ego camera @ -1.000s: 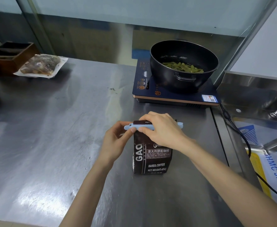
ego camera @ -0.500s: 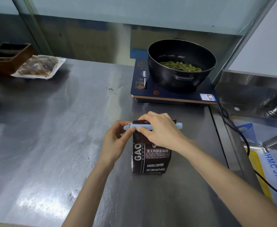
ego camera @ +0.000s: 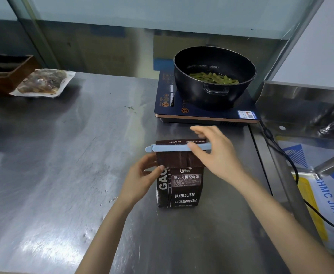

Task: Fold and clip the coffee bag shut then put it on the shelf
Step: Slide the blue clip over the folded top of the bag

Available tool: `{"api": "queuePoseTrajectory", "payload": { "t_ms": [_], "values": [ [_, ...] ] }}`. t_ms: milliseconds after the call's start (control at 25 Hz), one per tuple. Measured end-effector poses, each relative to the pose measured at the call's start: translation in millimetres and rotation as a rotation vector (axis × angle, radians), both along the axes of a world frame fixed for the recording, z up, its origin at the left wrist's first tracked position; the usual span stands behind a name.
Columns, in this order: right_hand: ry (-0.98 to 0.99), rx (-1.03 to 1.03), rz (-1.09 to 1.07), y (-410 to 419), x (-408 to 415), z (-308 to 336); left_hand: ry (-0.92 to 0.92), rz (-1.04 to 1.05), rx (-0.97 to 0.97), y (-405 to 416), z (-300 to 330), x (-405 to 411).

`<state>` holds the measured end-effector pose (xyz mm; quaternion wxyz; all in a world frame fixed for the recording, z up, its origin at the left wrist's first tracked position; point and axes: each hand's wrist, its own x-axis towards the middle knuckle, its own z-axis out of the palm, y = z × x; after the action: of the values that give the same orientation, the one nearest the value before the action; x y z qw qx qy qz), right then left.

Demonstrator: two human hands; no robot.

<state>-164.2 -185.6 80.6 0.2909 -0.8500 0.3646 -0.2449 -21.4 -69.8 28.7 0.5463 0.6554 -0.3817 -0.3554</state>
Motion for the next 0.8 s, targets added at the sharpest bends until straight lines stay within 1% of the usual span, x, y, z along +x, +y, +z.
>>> {"api": "queuePoseTrajectory", "payload": {
  "t_ms": [160, 280, 480, 640, 800],
  "values": [
    [-0.116, 0.131, -0.206, -2.4, -23.4, -19.4, -0.023, 0.003, 0.01, 1.8, -3.2, -3.5],
    [-0.162, 0.264, -0.269, 2.2, -31.6, -42.1, -0.008, 0.022, 0.023, 5.1, -7.6, -4.9],
    [-0.172, 0.387, -0.23, 14.2, -36.6, -65.3, 0.031, 0.019, 0.044, 8.7, -12.8, -11.0],
    [-0.163, 0.417, -0.165, 22.8, -36.4, -75.3, 0.049, 0.061, 0.046, 12.5, -15.8, -16.4],
    [-0.175, 0.432, -0.186, 26.8, -39.0, -83.7, 0.01, 0.125, 0.058, 16.0, -21.8, -25.9]
  ]
}}
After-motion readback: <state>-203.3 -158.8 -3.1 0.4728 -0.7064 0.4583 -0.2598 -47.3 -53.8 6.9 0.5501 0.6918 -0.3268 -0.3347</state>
